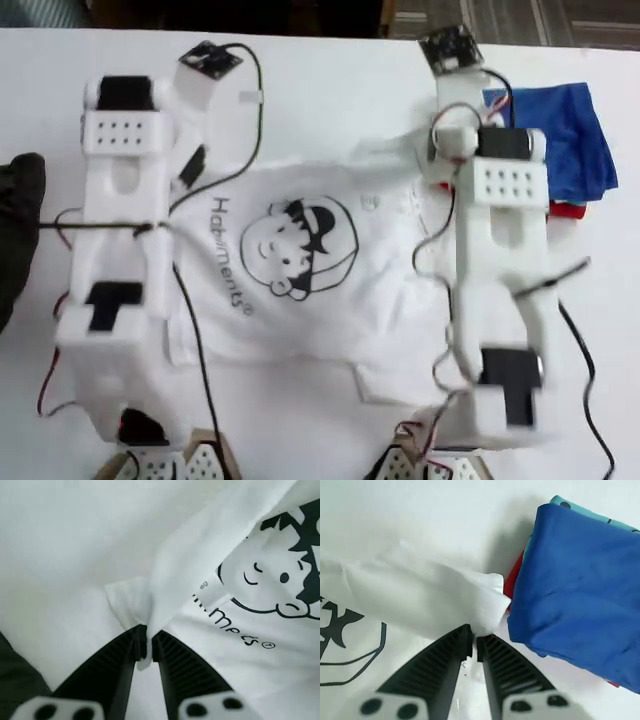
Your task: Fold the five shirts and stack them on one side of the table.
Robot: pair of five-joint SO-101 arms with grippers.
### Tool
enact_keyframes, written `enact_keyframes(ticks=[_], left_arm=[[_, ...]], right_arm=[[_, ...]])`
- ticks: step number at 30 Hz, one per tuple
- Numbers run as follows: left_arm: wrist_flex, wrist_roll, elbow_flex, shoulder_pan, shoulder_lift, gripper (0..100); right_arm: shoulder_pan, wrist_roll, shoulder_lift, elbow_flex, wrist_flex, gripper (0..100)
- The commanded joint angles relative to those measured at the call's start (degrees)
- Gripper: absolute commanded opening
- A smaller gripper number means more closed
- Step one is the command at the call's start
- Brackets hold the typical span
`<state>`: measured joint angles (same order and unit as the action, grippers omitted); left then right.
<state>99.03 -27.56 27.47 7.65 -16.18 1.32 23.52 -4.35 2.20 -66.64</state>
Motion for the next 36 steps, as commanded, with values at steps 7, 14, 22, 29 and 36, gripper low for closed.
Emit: enact_keyframes(ticks=[7,14,22,29,36], left_arm=[[-8.88,-0.18,-32.04,-0.7,29.27,3],[-13.1,-2.9,-50.59,-0.7,41.67,3],[-14.15,-5.1,-63.08,-0.62,47.21,3],[-13.89,-4.92,-70.2,-0.62,51.43,3],[-13.71,-5.19,-77.14,-1.05,61.27,3]], right_arm=[[0.31,0.53,-33.19,27.52,5.93,1.9],[0.04,2.11,-43.91,31.74,-1.63,1.9],[0.31,2.11,-52.53,36.92,-10.15,1.9],[0.48,2.11,-60.0,39.47,-17.45,1.9],[0.4,5.1,-65.71,41.49,-22.29,1.9]])
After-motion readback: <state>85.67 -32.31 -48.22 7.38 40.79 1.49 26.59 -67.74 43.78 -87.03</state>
